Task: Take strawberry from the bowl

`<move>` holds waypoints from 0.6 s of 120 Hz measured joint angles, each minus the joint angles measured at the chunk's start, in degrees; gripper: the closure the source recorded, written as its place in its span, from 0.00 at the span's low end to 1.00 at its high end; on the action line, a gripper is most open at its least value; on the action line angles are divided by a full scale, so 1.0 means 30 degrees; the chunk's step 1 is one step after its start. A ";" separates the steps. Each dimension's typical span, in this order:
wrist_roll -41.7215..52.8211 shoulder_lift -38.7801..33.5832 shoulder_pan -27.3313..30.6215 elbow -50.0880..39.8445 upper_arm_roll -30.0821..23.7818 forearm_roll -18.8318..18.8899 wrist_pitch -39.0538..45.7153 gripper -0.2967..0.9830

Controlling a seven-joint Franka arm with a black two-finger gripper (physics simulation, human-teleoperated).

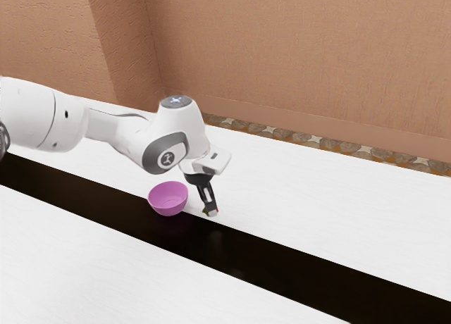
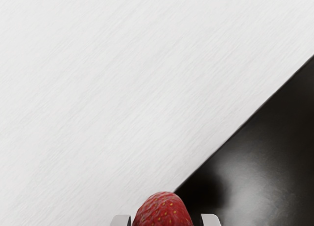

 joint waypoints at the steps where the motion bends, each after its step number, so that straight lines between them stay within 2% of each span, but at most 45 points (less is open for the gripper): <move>1: -0.0004 0.0058 0.0010 0.0000 0.0010 0.0003 0.0030 0.73; 14: -0.0063 0.0493 0.0122 -0.0002 0.0236 0.0051 0.0343 0.72; 32: 0.0110 0.0625 0.0168 0.0025 0.0300 -0.0116 0.0505 0.49; 48: 0.0282 0.0396 0.0173 0.0093 0.0304 -0.0187 0.0528 0.37; 56: 0.0271 -0.1581 0.0004 0.0088 0.0236 -0.0283 0.0128 0.33; 63: -0.0059 -0.4803 -0.0391 0.0450 0.0161 -0.1025 -0.1153 0.31; 72: -0.1038 -0.6866 -0.0657 0.3181 -0.0598 -0.2118 -0.4395 0.29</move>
